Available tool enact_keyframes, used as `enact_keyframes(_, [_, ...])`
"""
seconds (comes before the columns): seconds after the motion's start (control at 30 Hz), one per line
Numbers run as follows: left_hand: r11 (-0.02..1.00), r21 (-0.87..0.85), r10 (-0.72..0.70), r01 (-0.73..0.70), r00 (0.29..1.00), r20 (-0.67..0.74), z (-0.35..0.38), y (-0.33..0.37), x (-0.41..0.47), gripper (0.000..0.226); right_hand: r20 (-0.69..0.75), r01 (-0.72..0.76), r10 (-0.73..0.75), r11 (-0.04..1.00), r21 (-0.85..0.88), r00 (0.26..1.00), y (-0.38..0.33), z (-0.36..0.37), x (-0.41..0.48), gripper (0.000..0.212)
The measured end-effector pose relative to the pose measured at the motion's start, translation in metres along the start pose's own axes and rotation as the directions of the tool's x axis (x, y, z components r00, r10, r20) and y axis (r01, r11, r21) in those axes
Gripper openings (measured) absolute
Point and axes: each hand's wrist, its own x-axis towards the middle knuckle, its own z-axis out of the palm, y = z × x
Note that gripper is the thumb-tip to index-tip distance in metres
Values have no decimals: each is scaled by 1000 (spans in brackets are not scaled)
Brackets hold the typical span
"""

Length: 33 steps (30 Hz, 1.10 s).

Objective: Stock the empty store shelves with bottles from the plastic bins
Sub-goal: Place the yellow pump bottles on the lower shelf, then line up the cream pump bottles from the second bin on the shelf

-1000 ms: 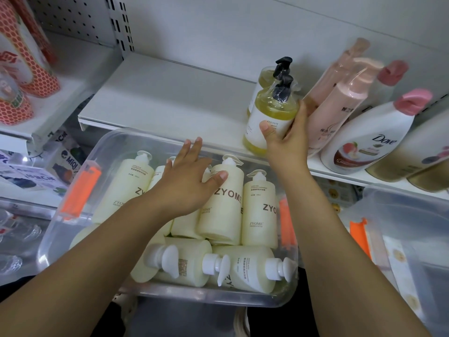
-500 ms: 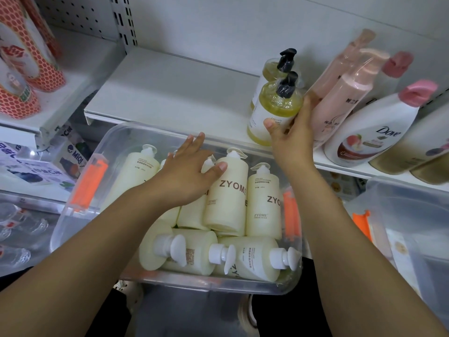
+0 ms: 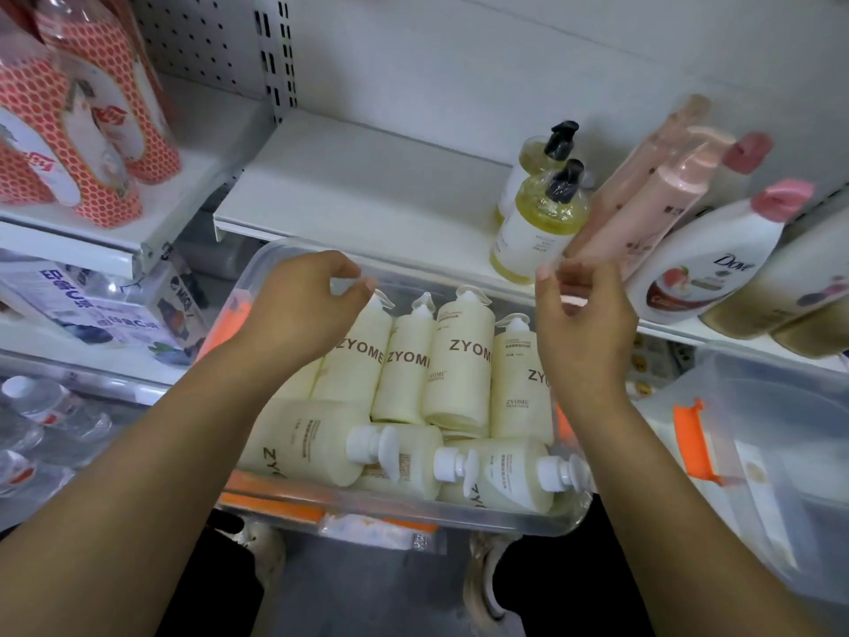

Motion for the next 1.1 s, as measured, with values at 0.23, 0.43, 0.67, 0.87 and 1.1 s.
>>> enact_keyframes(0.23, [994, 63, -89, 87, 995, 37, -3, -15, -3, 40, 479, -151, 359, 895, -419, 801, -27, 23, -9, 60])
enact_keyframes(0.43, [998, -49, 50, -43, 988, 144, 14, -13, -13, 28, 562, -212, 439, 880, -424, 701, -26, 46, -1, 46])
enact_keyframes(0.67, [994, -112, -1, 10, 996, 84, 1, -14, 2, 27, 536, -181, 295, 950, -255, 791, -78, 3, 0, 53])
enact_keyframes(0.87, [994, -96, -37, 43, 997, 69, 0, -4, 9, 32, 337, -115, 123, 992, -43, 934, -118, 10, 47, 39])
enact_keyframes(1.1, [993, 102, 44, -51, 997, 66, 6, 1, 22, 36, 220, 0, 42, 982, -189, 974, -97, 80, 94, 77])
